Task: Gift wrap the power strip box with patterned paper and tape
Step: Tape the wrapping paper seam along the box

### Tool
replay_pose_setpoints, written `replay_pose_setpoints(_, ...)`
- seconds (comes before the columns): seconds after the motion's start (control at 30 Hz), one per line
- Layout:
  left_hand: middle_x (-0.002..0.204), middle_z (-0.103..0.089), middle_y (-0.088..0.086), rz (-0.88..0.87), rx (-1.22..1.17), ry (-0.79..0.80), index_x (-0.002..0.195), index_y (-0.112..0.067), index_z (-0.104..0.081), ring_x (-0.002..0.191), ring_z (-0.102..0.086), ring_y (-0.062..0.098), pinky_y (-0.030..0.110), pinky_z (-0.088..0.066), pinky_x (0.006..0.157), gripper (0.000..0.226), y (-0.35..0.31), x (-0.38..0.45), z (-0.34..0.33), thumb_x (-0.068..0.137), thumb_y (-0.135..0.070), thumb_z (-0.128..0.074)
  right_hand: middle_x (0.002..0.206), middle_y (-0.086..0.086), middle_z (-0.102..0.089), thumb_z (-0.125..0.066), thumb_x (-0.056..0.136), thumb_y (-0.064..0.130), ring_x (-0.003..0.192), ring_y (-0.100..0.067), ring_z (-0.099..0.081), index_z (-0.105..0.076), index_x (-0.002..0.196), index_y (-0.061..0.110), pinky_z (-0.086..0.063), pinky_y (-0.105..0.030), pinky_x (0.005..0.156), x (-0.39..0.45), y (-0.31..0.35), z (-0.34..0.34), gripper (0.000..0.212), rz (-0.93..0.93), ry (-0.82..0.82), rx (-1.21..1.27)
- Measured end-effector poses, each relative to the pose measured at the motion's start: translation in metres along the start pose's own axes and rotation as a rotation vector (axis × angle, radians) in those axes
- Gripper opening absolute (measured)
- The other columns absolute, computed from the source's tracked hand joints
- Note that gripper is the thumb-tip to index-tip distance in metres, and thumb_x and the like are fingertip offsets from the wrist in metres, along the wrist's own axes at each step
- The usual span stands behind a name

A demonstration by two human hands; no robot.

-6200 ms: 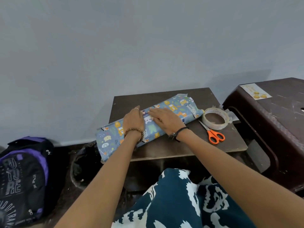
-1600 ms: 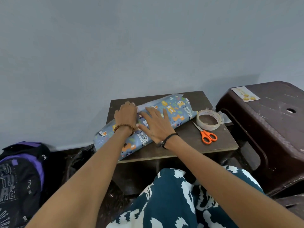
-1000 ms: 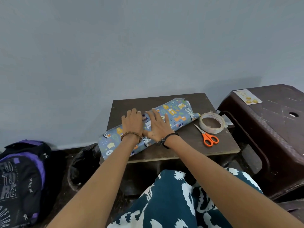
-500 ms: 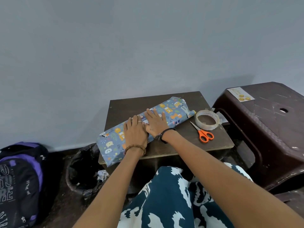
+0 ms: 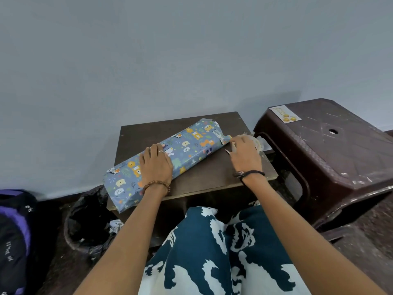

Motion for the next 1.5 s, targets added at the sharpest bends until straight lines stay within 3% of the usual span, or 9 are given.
replay_pose_setpoints(0.13,0.137,-0.044,0.014,0.01,-0.013,0.002,0.136,-0.003,-0.04,0.13,-0.034,0.031,0.04,-0.021,0.111,0.042,0.001,0.0,-0.001,0.098,-0.02,-0.033,0.135,-0.011,-0.042,-0.05,0.09,0.006,0.123,-0.026,-0.04,-0.047,0.129,0.007,-0.038,-0.033,0.095,-0.003,-0.03,-0.001,0.039,-0.081,-0.052,-0.127)
replay_pose_setpoints(0.33,0.136,-0.044,0.013,0.008,-0.014,-0.006,0.136,-0.003,-0.039,0.13,-0.034,0.031,0.039,-0.021,0.111,0.042,0.001,-0.001,-0.001,0.098,-0.02,-0.033,0.122,-0.009,-0.053,-0.049,0.091,0.008,0.108,-0.025,-0.05,-0.062,0.108,0.006,-0.045,-0.036,0.084,-0.003,-0.039,-0.005,0.022,-0.144,-0.111,-0.011)
replay_pose_setpoints(0.77,0.14,-0.041,0.013,0.022,-0.006,0.006,0.137,-0.003,-0.038,0.133,-0.03,0.03,0.04,-0.019,0.112,0.043,0.001,0.0,-0.003,0.098,-0.02,-0.031,0.093,-0.014,-0.059,-0.061,0.086,0.013,0.079,-0.032,-0.056,-0.064,0.085,0.006,-0.047,-0.04,0.069,-0.015,-0.036,-0.011,0.008,-0.05,-0.332,-0.031)
replay_pose_setpoints(0.87,0.14,-0.041,0.013,0.024,-0.01,0.005,0.137,-0.003,-0.038,0.133,-0.03,0.03,0.04,-0.019,0.112,0.043,0.001,-0.001,-0.002,0.098,-0.02,-0.031,0.092,-0.015,-0.059,-0.057,0.09,0.015,0.077,-0.033,-0.057,-0.063,0.088,0.005,-0.046,-0.04,0.064,-0.015,-0.033,-0.012,0.012,-0.045,-0.295,-0.102)
replay_pose_setpoints(1.03,0.14,-0.041,0.014,0.024,-0.017,0.006,0.138,-0.002,-0.037,0.133,-0.031,0.03,0.04,-0.019,0.113,0.044,0.001,-0.001,-0.002,0.098,-0.019,-0.032,0.061,-0.007,-0.057,-0.069,0.078,0.008,0.058,-0.028,-0.057,-0.06,0.067,0.009,-0.043,-0.033,0.055,-0.022,-0.021,-0.005,0.014,0.044,-0.331,-0.326)
replay_pose_setpoints(1.17,0.139,-0.041,0.014,0.02,-0.009,0.008,0.138,-0.002,-0.037,0.133,-0.031,0.031,0.04,-0.019,0.112,0.043,0.0,-0.002,-0.001,0.098,-0.019,-0.032,0.052,0.0,-0.052,-0.075,0.071,0.011,0.054,-0.021,-0.054,-0.057,0.061,0.015,-0.041,-0.03,0.054,-0.028,-0.015,-0.002,0.021,0.024,-0.313,-0.46)
replay_pose_setpoints(1.33,0.14,-0.041,0.014,0.017,-0.002,0.014,0.138,-0.002,-0.036,0.133,-0.031,0.03,0.039,-0.019,0.112,0.044,0.0,-0.002,0.0,0.098,-0.02,-0.031,0.053,-0.002,-0.055,-0.07,0.079,0.012,0.061,-0.025,-0.056,-0.058,0.064,0.012,-0.04,-0.032,0.057,-0.032,-0.016,-0.002,0.018,0.017,-0.303,-0.455)
replay_pose_setpoints(1.5,0.14,-0.04,0.013,0.019,0.0,0.022,0.139,-0.002,-0.034,0.133,-0.03,0.03,0.039,-0.019,0.113,0.045,0.0,-0.003,0.0,0.099,-0.021,-0.029,0.072,-0.008,-0.06,-0.045,0.095,0.016,0.079,-0.028,-0.055,-0.057,0.091,0.011,-0.033,-0.037,0.069,-0.026,-0.028,-0.009,0.014,-0.031,-0.292,-0.332)
Point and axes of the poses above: each hand's wrist, its own x-axis towards the middle knuckle, its own z-axis out of the back of the hand, y = z × x, the point moved 4 cm from there along x, towards the middle knuckle
